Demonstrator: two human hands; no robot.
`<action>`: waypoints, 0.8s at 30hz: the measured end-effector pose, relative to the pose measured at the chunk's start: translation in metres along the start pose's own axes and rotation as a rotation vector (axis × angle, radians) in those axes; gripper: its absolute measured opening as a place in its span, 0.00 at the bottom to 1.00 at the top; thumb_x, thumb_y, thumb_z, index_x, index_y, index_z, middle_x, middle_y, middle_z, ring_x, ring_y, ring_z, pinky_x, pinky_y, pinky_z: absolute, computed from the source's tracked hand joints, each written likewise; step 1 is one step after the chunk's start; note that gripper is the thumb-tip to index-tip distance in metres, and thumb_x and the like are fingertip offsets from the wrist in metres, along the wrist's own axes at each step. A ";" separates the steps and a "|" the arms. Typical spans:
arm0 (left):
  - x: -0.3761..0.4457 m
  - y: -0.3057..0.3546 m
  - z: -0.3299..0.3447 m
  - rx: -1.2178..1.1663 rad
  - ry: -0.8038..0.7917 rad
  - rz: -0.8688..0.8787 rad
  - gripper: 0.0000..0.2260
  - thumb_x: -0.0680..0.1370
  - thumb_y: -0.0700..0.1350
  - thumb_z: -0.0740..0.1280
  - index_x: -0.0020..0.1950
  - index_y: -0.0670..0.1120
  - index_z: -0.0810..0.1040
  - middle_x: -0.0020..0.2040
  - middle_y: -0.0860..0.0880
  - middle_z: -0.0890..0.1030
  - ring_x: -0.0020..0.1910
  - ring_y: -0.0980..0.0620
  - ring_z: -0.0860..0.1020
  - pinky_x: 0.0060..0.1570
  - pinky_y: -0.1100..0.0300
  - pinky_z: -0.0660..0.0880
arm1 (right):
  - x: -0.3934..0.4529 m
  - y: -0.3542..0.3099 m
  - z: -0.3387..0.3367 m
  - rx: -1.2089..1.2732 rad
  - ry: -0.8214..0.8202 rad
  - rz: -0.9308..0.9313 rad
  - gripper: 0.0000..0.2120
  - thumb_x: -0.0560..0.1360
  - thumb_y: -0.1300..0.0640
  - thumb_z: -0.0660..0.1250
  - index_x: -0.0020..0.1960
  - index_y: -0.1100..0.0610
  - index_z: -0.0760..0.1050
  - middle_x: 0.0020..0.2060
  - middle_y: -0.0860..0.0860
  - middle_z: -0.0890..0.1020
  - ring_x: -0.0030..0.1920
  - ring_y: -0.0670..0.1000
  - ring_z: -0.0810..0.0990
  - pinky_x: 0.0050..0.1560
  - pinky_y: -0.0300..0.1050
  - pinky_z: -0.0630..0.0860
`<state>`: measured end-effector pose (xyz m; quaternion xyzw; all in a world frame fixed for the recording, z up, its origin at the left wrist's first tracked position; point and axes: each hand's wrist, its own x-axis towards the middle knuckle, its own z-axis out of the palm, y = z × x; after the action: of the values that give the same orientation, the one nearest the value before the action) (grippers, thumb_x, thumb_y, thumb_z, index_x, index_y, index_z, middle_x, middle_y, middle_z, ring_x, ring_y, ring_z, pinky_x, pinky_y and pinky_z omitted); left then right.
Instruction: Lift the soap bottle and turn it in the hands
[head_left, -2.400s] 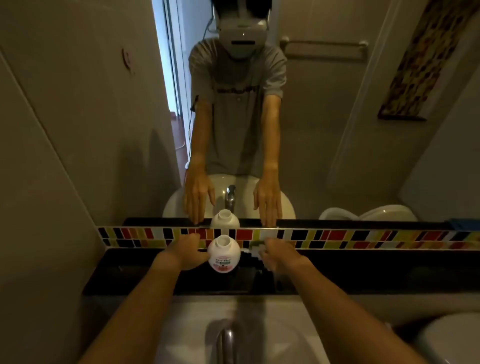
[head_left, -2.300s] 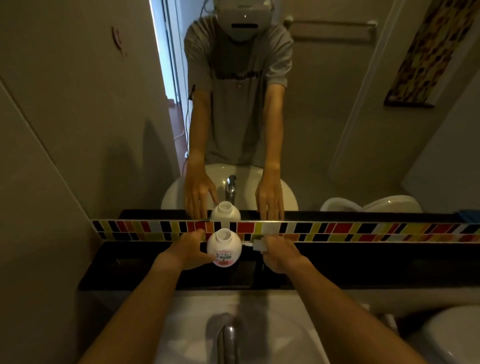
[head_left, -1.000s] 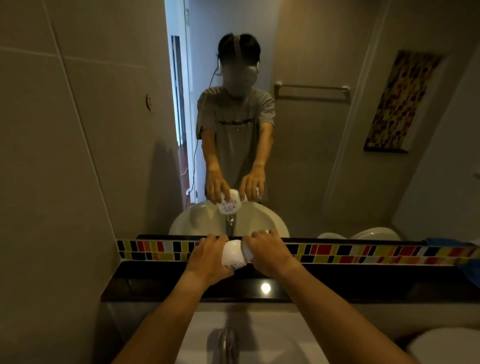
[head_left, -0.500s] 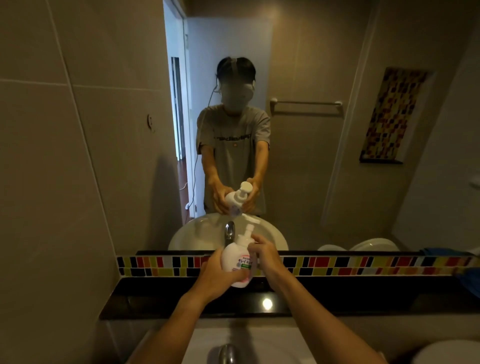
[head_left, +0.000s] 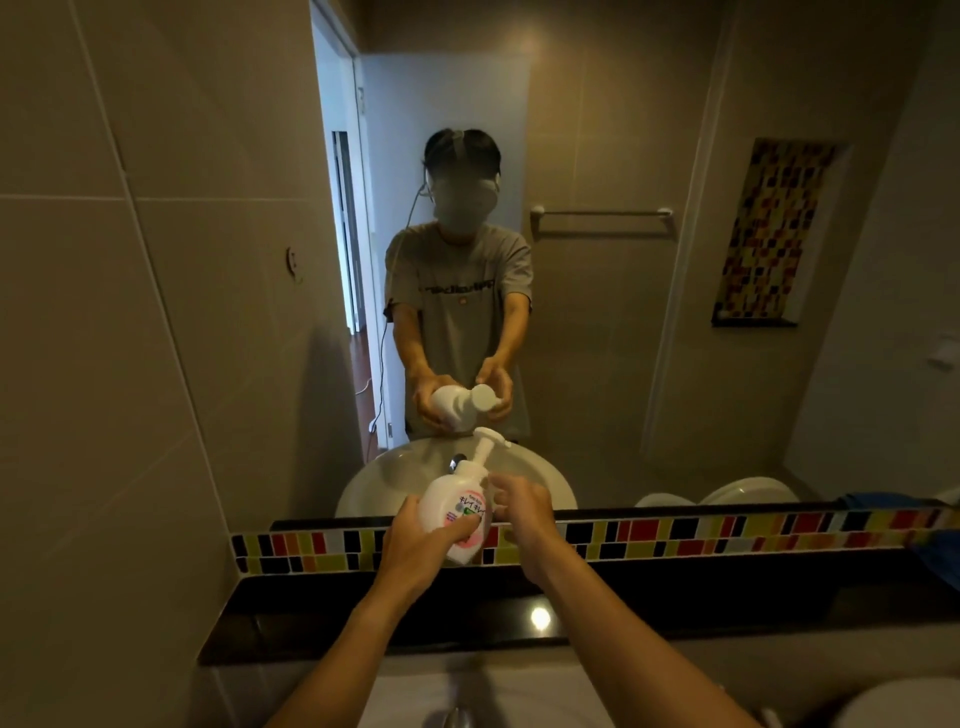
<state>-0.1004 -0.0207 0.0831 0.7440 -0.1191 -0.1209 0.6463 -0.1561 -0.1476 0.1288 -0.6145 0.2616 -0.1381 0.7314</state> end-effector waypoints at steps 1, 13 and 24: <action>-0.001 0.001 0.000 -0.108 -0.073 -0.034 0.29 0.63 0.55 0.79 0.59 0.49 0.74 0.54 0.43 0.81 0.50 0.44 0.83 0.39 0.54 0.84 | 0.001 -0.003 0.000 0.009 -0.046 0.037 0.08 0.74 0.54 0.67 0.45 0.58 0.81 0.41 0.56 0.85 0.41 0.53 0.82 0.38 0.45 0.75; -0.012 0.005 0.014 0.165 0.107 0.239 0.26 0.62 0.52 0.80 0.54 0.54 0.71 0.48 0.56 0.77 0.43 0.54 0.79 0.25 0.74 0.75 | 0.007 -0.004 -0.006 -0.090 -0.081 0.013 0.21 0.75 0.48 0.70 0.62 0.60 0.78 0.56 0.59 0.84 0.55 0.58 0.84 0.46 0.49 0.80; -0.016 0.008 0.009 -0.458 -0.291 -0.230 0.32 0.57 0.58 0.80 0.57 0.48 0.78 0.54 0.40 0.84 0.50 0.42 0.84 0.41 0.51 0.82 | 0.006 -0.019 -0.008 0.055 -0.176 0.061 0.08 0.76 0.55 0.69 0.47 0.60 0.76 0.43 0.61 0.83 0.45 0.60 0.82 0.52 0.58 0.79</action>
<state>-0.1188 -0.0250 0.0904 0.5621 -0.0950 -0.3223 0.7557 -0.1529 -0.1612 0.1447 -0.5956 0.2110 -0.0680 0.7721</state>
